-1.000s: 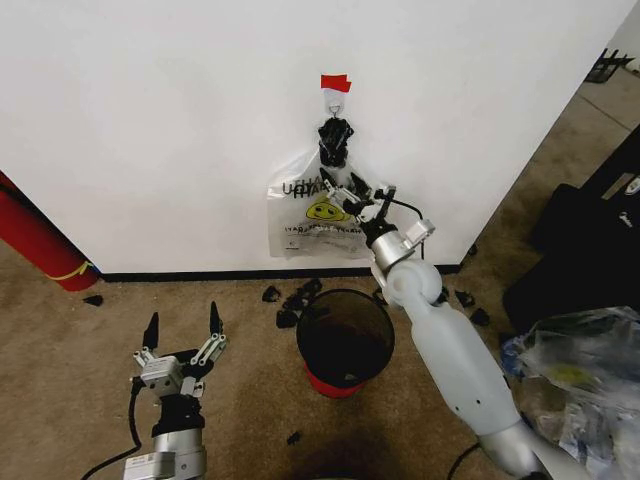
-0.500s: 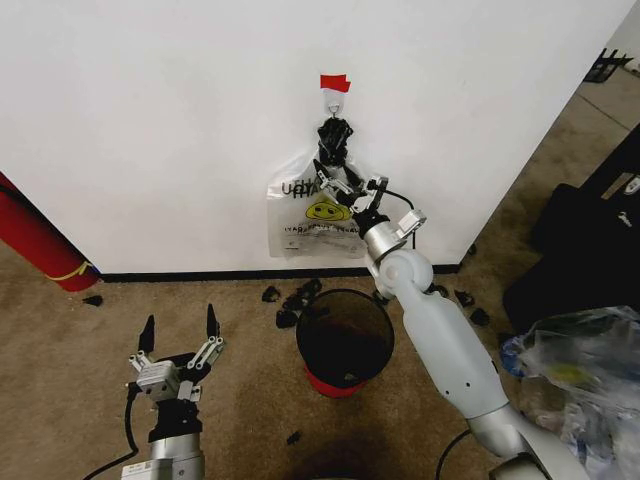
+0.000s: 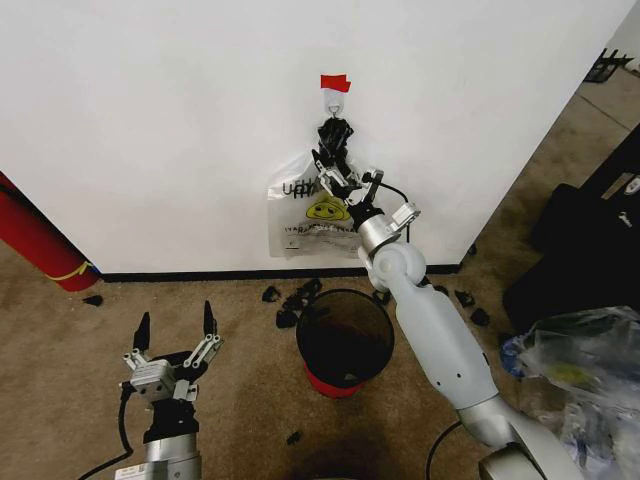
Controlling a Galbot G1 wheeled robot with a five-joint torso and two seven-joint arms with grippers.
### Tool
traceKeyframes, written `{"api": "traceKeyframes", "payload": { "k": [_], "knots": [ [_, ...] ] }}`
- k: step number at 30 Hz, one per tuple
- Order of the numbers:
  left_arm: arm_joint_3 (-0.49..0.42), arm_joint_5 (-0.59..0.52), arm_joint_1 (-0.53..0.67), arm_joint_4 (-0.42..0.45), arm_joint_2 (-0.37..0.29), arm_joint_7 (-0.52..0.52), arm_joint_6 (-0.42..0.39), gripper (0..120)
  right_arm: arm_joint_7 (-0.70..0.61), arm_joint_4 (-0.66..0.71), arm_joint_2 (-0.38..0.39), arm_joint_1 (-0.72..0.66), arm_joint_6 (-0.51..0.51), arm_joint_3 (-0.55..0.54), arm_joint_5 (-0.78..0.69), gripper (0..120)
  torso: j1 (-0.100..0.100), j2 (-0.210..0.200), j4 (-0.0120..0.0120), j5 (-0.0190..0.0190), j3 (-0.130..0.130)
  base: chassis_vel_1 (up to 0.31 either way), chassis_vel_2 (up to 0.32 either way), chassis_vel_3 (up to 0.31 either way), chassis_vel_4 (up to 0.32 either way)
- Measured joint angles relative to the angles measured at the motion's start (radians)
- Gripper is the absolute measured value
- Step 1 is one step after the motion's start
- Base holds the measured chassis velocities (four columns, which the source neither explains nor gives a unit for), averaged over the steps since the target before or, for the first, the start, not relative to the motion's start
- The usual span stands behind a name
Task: Pick up the garbage bag from the wall and place it over the trash bin.
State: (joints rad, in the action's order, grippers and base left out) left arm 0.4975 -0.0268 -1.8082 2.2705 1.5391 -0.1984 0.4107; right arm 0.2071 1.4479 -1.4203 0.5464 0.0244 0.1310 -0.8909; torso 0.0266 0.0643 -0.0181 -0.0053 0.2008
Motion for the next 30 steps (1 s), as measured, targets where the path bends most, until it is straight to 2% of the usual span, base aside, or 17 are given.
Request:
{"api": "traceKeyframes", "payload": {
  "k": [5, 8, 10, 11, 14, 30],
  "knots": [
    [0.0, 0.001, -0.001, 0.001, 0.002, 0.0, 0.0, 100, -0.001, 0.0, 0.001, 0.0, 0.0, 0.001, 0.001, 38, 0.0, 0.0, 0.0, 0.0, 0.0, 0.0, 0.0, 0.0, 0.0],
    [0.0, 0.001, -0.002, 0.001, 0.002, 0.0, 0.0, 100, -0.001, 0.001, 0.001, 0.001, -0.001, 0.003, 0.004, 22, 0.0, 0.0, 0.0, 0.0, 0.0, 0.0, 0.0, 0.0, 0.0],
    [-0.001, 0.001, -0.002, 0.001, 0.001, 0.0, 0.0, 100, -0.002, 0.001, 0.001, 0.002, -0.001, 0.003, 0.006, 14, 0.0, 0.0, 0.0, 0.0, 0.0, 0.0, 0.0, 0.0, 0.0],
    [-0.001, 0.001, -0.002, 0.001, 0.001, 0.0, 0.0, 100, -0.002, 0.001, 0.001, 0.002, -0.001, 0.003, 0.006, 14, 0.0, 0.0, 0.0, 0.0, 0.0, 0.0, 0.0, 0.0, 0.0],
    [-0.001, -0.003, 0.0, 0.004, 0.001, -0.001, -0.003, 100, -0.005, 0.0, 0.003, -0.002, -0.002, 0.005, 0.006, 0, 0.0, 0.0, 0.0, 0.0, 0.0, 0.0, 0.0, 0.0, 0.0],
    [-0.008, -0.012, -0.011, 0.026, 0.009, -0.004, -0.002, 100, -0.025, 0.066, 0.03, 0.056, -0.003, 0.009, 0.015, 0, 0.0, 0.0, 0.0001, 0.0002, 0.0, 0.0, 0.0, 0.0, 0.0]
  ]
}}
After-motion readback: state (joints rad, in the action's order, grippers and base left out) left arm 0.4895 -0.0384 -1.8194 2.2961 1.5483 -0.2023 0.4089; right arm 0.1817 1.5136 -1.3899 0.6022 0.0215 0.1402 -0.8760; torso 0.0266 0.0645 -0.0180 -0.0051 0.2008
